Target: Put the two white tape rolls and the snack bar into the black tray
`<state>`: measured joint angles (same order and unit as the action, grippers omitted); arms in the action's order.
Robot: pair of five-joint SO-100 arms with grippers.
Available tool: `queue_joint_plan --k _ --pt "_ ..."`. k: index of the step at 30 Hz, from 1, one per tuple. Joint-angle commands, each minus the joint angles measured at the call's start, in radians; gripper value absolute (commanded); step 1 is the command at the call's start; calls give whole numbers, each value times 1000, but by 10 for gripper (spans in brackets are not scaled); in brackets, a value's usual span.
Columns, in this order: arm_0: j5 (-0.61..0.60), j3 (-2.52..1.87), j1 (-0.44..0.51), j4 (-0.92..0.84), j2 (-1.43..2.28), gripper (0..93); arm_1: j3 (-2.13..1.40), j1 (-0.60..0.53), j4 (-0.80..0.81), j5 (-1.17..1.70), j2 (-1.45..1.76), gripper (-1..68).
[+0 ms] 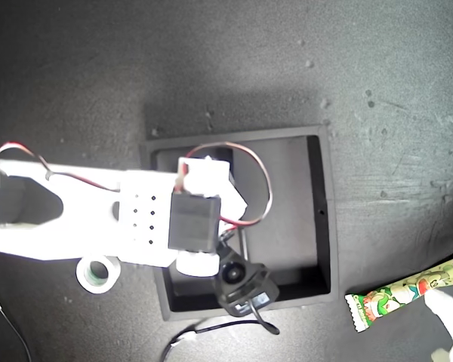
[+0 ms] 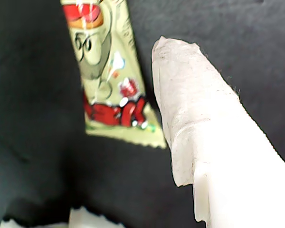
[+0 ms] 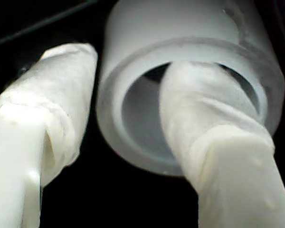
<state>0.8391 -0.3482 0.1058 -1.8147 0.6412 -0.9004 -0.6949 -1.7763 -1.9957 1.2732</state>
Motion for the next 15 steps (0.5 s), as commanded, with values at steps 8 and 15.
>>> queue_joint_plan --k 8,15 --pt "54 -176 20 -18 423 154 -265 3 202 -12 23 339" --pt "98 -324 51 -18 761 146 -449 11 400 -12 34 344"
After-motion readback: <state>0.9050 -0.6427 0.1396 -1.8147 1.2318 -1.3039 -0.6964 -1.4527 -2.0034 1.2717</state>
